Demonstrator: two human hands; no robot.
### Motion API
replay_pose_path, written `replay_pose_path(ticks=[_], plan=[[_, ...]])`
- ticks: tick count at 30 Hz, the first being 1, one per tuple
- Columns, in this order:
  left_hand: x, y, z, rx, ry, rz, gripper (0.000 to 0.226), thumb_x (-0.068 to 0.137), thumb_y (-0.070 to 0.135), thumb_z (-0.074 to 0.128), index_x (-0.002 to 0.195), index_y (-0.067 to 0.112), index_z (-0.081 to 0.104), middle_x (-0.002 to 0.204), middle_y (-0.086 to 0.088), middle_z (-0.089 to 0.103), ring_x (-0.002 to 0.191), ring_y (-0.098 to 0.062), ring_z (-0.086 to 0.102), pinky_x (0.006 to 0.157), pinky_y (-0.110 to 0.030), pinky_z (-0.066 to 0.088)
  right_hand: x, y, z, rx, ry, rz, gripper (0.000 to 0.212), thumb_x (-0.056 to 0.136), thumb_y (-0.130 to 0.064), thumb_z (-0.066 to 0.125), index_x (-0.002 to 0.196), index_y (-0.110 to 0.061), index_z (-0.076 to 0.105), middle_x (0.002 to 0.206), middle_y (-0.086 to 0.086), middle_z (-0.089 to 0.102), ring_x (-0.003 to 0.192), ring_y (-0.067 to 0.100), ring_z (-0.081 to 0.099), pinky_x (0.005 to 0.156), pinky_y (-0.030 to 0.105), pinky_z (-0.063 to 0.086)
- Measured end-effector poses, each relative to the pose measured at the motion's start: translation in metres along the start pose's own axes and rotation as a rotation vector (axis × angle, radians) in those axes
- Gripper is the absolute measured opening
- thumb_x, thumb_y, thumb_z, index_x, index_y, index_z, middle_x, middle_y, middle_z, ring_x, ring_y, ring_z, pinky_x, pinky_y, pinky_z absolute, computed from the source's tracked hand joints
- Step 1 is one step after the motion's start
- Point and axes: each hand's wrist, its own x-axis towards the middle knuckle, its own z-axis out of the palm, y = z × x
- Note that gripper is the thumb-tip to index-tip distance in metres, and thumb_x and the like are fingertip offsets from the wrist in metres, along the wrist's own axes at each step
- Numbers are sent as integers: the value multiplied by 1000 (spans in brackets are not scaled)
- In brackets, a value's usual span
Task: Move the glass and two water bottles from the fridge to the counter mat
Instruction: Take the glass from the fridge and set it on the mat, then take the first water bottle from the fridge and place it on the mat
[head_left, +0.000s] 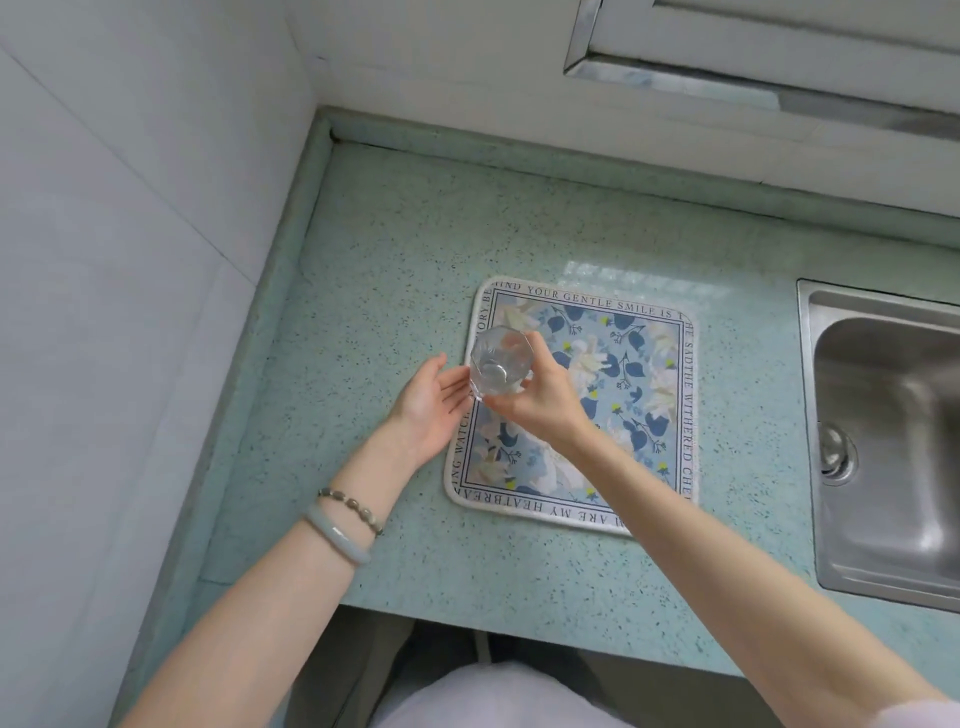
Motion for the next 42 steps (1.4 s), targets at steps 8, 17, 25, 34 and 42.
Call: replay_pose_path(ticks=[8, 17, 25, 34, 42], plan=[[6, 5, -11, 10, -72, -31, 56, 103, 38, 31, 134, -7, 45, 136, -21, 52, 123, -26, 52, 103, -33, 43, 2, 0, 0, -34, -50, 65, 65, 70, -9, 77, 124, -22, 44, 102, -23, 56, 91, -17, 56, 68, 1, 41], [-2, 37, -30, -100, -100, 109, 57, 103, 37, 34, 140, -7, 38, 145, -22, 44, 129, -29, 48, 103, -34, 41, 3, -20, -41, -171, -140, 91, 73, 79, 13, 46, 139, -25, 35, 144, 7, 47, 132, 19, 44, 93, 33, 49], [-67, 88, 3, 382, -144, 798, 77, 75, 40, 73, 141, 25, 37, 145, 5, 46, 134, -3, 42, 111, -24, 34, -22, -104, -81, 82, 231, -123, 62, 83, -6, 70, 137, -22, 43, 139, -1, 52, 131, 11, 48, 110, 31, 39], [-145, 119, 79, 704, -508, 1070, 115, 65, 33, 83, 153, 32, 8, 159, -1, 21, 145, -4, 23, 120, -38, 21, -89, -184, -138, 191, 483, -319, 96, 77, -14, 80, 149, -36, 21, 151, 1, 37, 132, 9, 45, 107, 29, 42], [-196, 74, 193, 764, -907, 1165, 119, 62, 33, 83, 153, 31, 7, 157, -2, 26, 144, -9, 28, 118, -42, 26, -194, -191, -216, 147, 817, -337, 101, 76, -14, 81, 145, -45, 16, 154, 3, 32, 132, 8, 45, 107, 36, 43]])
